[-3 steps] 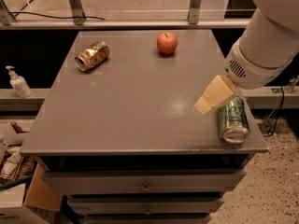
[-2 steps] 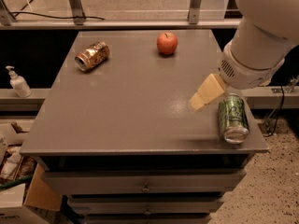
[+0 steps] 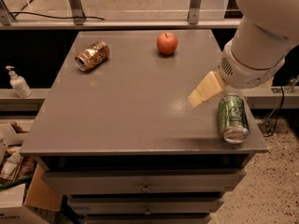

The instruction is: Place green can upright

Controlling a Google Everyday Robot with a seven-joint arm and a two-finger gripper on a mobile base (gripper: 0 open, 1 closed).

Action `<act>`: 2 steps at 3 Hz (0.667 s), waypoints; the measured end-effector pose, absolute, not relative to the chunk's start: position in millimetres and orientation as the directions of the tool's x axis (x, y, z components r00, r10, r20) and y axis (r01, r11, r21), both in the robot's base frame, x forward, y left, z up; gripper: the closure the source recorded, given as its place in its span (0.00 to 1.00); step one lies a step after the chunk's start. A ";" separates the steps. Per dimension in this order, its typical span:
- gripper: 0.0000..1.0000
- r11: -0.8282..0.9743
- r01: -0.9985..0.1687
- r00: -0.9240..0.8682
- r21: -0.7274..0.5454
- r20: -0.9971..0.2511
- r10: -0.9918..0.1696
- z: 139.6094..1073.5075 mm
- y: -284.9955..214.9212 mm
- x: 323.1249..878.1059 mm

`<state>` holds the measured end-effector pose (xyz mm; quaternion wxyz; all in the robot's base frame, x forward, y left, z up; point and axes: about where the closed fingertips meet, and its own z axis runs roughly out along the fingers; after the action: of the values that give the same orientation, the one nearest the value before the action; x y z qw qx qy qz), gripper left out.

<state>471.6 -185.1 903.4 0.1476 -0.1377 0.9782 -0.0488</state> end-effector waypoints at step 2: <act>0.00 0.981 -0.188 -0.964 -0.058 -0.181 -0.195 870.9 -191.8 480.3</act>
Offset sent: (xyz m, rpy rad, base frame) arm 0.0160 -0.0146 -0.0576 0.0611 0.2024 -0.1745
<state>480.3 -191.8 870.9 0.0935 -0.0967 0.9907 -0.0200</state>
